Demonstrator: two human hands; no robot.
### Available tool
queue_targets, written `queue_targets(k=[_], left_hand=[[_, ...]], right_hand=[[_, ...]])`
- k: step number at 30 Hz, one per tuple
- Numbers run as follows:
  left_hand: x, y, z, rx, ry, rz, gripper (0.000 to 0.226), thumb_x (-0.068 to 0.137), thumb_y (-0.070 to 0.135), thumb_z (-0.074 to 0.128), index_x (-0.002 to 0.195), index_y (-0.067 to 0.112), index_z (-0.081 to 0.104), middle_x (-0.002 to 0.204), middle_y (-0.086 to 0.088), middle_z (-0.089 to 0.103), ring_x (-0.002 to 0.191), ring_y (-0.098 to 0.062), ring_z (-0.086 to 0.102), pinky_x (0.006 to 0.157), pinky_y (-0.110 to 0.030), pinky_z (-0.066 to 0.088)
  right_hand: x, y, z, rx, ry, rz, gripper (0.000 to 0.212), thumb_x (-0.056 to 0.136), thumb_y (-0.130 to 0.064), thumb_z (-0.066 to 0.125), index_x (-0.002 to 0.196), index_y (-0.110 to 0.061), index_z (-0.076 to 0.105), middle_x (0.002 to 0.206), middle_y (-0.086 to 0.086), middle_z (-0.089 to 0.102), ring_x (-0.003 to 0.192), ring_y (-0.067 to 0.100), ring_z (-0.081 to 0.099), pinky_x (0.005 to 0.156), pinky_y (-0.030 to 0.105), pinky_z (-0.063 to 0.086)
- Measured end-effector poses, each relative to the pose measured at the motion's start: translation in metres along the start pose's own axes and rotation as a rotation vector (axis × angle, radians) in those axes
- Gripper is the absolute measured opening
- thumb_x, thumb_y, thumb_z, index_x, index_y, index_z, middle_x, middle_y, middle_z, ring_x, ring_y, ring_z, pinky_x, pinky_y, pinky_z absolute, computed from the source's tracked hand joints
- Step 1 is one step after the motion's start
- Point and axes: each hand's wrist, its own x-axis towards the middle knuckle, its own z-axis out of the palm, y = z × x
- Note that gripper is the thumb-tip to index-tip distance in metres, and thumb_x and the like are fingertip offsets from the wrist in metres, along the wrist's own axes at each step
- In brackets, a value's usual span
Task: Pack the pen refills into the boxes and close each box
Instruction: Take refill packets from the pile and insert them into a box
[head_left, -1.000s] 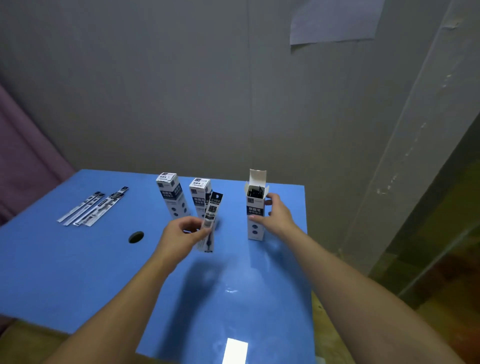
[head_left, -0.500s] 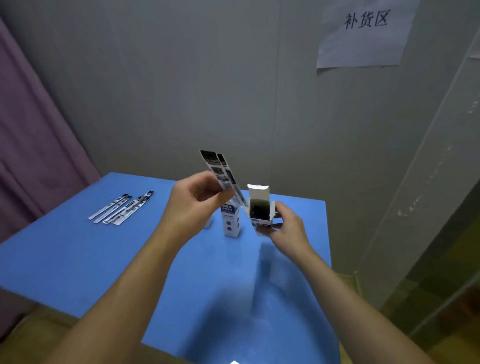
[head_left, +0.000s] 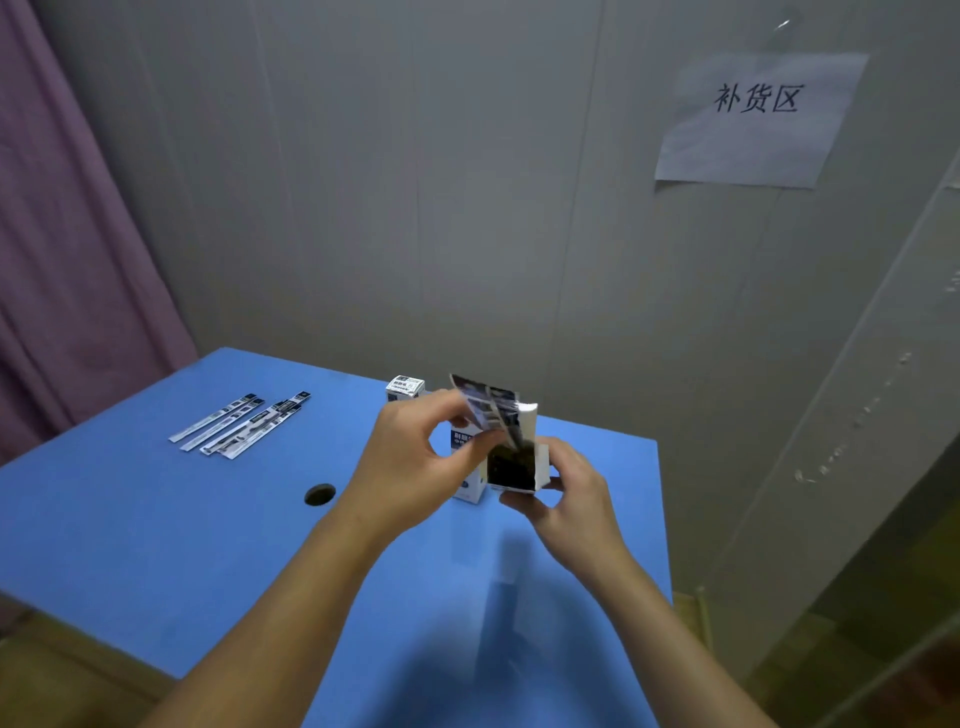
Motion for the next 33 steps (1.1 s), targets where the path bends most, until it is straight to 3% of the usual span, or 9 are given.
queue_targets(k=[3, 5, 7, 10, 13, 16, 22, 28, 33], left_hand=[[-0.001, -0.006, 0.002, 0.017, -0.058, -0.015, 0.02, 0.085, 0.015, 0.078, 0.101, 0.026, 0.074, 0.094, 0.016, 0.071, 0.092, -0.007, 0.065, 0.081, -0.021, 0.047], [-0.002, -0.01, 0.005, 0.009, -0.07, -0.053, 0.016, 0.086, 0.019, 0.077, 0.1, 0.027, 0.074, 0.099, 0.01, 0.071, 0.099, -0.013, 0.065, 0.087, -0.034, 0.05], [-0.003, -0.014, 0.007, 0.013, -0.058, -0.086, 0.008, 0.088, 0.024, 0.076, 0.095, 0.022, 0.074, 0.098, 0.009, 0.071, 0.098, -0.014, 0.064, 0.087, -0.038, 0.049], [-0.002, -0.018, 0.008, 0.029, -0.062, -0.102, 0.014, 0.088, 0.031, 0.073, 0.092, 0.018, 0.073, 0.097, 0.006, 0.068, 0.097, -0.017, 0.063, 0.086, -0.04, 0.048], [0.002, -0.019, 0.007, 0.084, -0.086, -0.062, 0.008, 0.085, 0.027, 0.078, 0.091, 0.023, 0.074, 0.098, 0.013, 0.06, 0.102, -0.013, 0.054, 0.086, -0.028, 0.046], [0.005, -0.02, 0.005, 0.059, -0.133, -0.1, 0.019, 0.083, 0.025, 0.08, 0.098, 0.034, 0.073, 0.099, 0.014, 0.054, 0.102, -0.012, 0.051, 0.079, -0.016, 0.04], [0.006, -0.019, 0.006, 0.07, -0.227, -0.156, 0.019, 0.083, 0.022, 0.079, 0.097, 0.028, 0.068, 0.099, 0.016, 0.053, 0.092, 0.0, 0.047, 0.075, -0.01, 0.034], [0.007, -0.021, 0.019, 0.076, -0.187, -0.279, 0.018, 0.084, 0.018, 0.074, 0.081, 0.034, 0.07, 0.093, 0.018, 0.054, 0.079, 0.002, 0.046, 0.069, -0.01, 0.033], [0.005, -0.015, 0.011, 0.036, -0.283, -0.187, 0.036, 0.077, 0.018, 0.07, 0.104, 0.041, 0.067, 0.108, 0.018, 0.051, 0.109, -0.005, 0.046, 0.083, -0.013, 0.035]], right_hand=[[-0.001, -0.002, 0.002, -0.01, -0.007, -0.001, 0.045, 0.076, -0.024, 0.081, 0.116, -0.031, 0.063, 0.11, -0.021, 0.064, 0.104, 0.013, 0.059, 0.083, 0.027, 0.054], [-0.002, -0.004, 0.003, -0.005, -0.009, 0.001, 0.044, 0.077, -0.022, 0.081, 0.115, -0.031, 0.063, 0.109, -0.02, 0.064, 0.103, 0.013, 0.059, 0.083, 0.027, 0.054], [-0.002, -0.006, 0.003, 0.002, -0.008, 0.004, 0.043, 0.077, -0.021, 0.082, 0.114, -0.031, 0.063, 0.108, -0.02, 0.064, 0.102, 0.013, 0.06, 0.082, 0.026, 0.054], [-0.002, -0.009, 0.003, 0.004, 0.0, 0.004, 0.042, 0.077, -0.021, 0.082, 0.112, -0.032, 0.063, 0.106, -0.02, 0.064, 0.1, 0.013, 0.06, 0.081, 0.025, 0.054], [0.0, -0.011, 0.003, 0.02, 0.004, 0.007, 0.042, 0.075, -0.021, 0.082, 0.111, -0.03, 0.063, 0.104, -0.02, 0.064, 0.099, 0.014, 0.06, 0.08, 0.027, 0.055], [0.0, -0.009, 0.003, 0.014, -0.003, 0.017, 0.043, 0.076, -0.019, 0.083, 0.113, -0.029, 0.063, 0.106, -0.02, 0.064, 0.102, 0.014, 0.06, 0.081, 0.03, 0.056], [-0.001, -0.005, 0.003, 0.001, -0.011, 0.032, 0.043, 0.077, -0.021, 0.082, 0.114, -0.031, 0.062, 0.106, -0.018, 0.064, 0.102, 0.015, 0.06, 0.081, 0.035, 0.057], [-0.003, -0.005, 0.005, 0.013, -0.016, 0.057, 0.043, 0.076, -0.023, 0.082, 0.112, -0.034, 0.061, 0.105, -0.02, 0.064, 0.101, 0.013, 0.06, 0.08, 0.034, 0.057], [-0.004, -0.004, 0.005, 0.031, -0.026, 0.076, 0.044, 0.076, -0.019, 0.082, 0.112, -0.032, 0.062, 0.104, -0.017, 0.065, 0.1, 0.013, 0.06, 0.08, 0.034, 0.057]])
